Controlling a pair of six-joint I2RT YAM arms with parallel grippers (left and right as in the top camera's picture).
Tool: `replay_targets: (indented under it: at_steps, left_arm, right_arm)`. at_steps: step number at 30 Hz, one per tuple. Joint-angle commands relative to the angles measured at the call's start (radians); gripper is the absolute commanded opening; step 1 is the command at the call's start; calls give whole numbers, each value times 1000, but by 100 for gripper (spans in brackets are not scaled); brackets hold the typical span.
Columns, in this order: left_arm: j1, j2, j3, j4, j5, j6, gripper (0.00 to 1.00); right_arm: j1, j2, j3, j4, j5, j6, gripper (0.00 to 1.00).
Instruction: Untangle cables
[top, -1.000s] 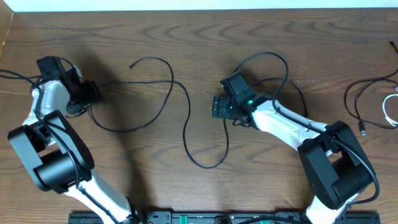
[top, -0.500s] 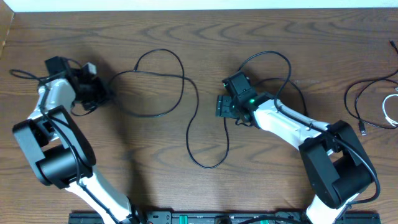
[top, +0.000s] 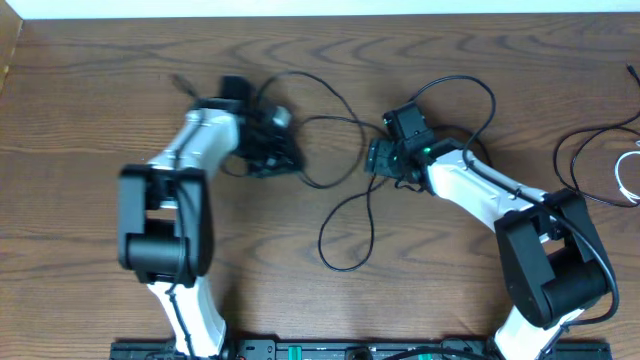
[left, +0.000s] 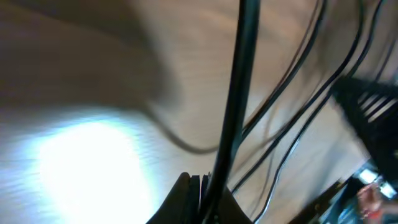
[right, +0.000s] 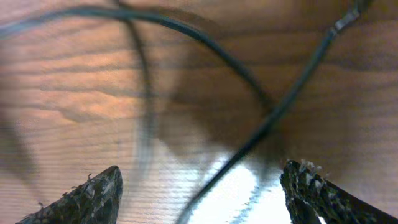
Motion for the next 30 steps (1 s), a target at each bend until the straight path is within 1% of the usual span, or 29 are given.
replay_targets:
  at_steps: [1,4,7,15,19,22,25,26,27,28,29,30]
  left_arm:
    - [-111,6,4,-27,-166,-23,7]
    - [-185,6,4,-61,-287,-23,8]
    - [-222,6,4,-96,-332,-23,7]
    - [-225,6,4,-196,-331,-23,8]
    - [-225,6,4,-258,-330,-23,7]
    - [-225,6,4,-272,-321,-22,8]
    - [-225,6,4,-273,-204,43,8]
    - [-225,6,4,-274,-111,90,8]
    - [-225,6,4,-275,-71,108,8]
    - [-225,6,4,-282,-4,140,8]
    - [-225,6,4,-288,14,145,8]
    - [-225,6,4,-294,23,148,8]
  right_arm:
    - [-35,4,-5,29,-124,-18,78]
    - [-58,4,-5,45,-189,-19,77]
    - [-66,4,-5,33,-185,-19,77]
    - [-40,10,-5,-17,-47,-19,77]
    - [-13,38,-5,-19,-39,-18,75]
    - [6,57,-5,-19,-19,-11,74]
    - [26,65,-5,-19,-15,-11,72]
    - [35,66,-5,-23,-10,-11,69]
    - [40,66,-5,-24,-3,-11,67]
    - [49,66,-5,-27,0,-11,56]
    - [53,66,-5,-31,0,-11,49]
    - [55,66,-5,-35,4,-11,37]
